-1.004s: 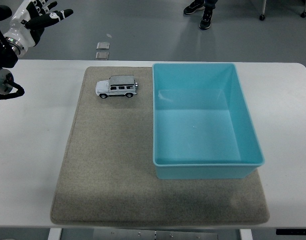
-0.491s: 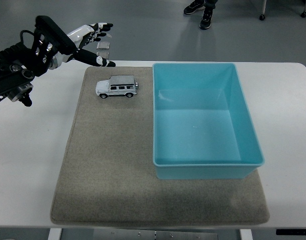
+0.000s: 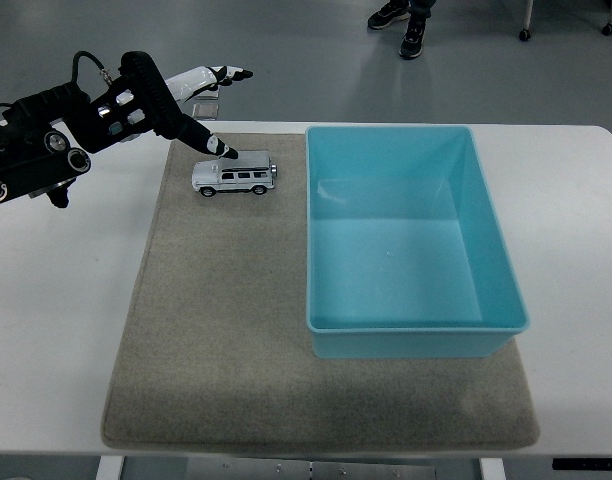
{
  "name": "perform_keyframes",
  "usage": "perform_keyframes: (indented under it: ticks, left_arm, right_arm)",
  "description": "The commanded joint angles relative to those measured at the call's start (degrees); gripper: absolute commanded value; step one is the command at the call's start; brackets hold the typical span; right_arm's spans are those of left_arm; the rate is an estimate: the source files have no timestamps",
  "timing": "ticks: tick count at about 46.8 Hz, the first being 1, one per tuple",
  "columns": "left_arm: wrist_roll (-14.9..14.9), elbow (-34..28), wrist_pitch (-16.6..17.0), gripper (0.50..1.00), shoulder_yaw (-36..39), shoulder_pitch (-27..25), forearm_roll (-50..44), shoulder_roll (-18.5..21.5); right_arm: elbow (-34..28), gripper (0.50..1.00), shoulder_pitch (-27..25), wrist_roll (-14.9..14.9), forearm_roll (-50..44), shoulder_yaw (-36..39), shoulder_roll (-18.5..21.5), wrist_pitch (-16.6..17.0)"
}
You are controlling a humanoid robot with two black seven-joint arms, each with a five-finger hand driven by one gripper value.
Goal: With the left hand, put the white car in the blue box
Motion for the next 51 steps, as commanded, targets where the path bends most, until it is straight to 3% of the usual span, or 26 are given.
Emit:
perform_keyframes:
  ticks: [1,15,36,51]
  left_arm:
    - [1.0,0.3,-0.2,0.988,3.8,-2.1,0.5,-0.3]
    - [1.4,1.0,0.0,0.986,9.1,-3.4,4.7,-3.1]
    - [1.4,7.5,0.0,0.973,12.3,-3.3,6.5,-8.2]
    - [1.4,11.5,-0.1,0.917,13.9,-2.9,6.6,-11.6]
  right_arm:
    - [0.0,0.936,0.0,0.0,0.0,0.0,0.0,0.0]
    - [0.0,0.936,0.0,0.0,0.0,0.0,0.0,0.0]
    - [0.0,0.936,0.0,0.0,0.0,0.1,0.0,0.0]
    - [0.0,0.936,0.0,0.0,0.0,0.1,0.0,0.0]
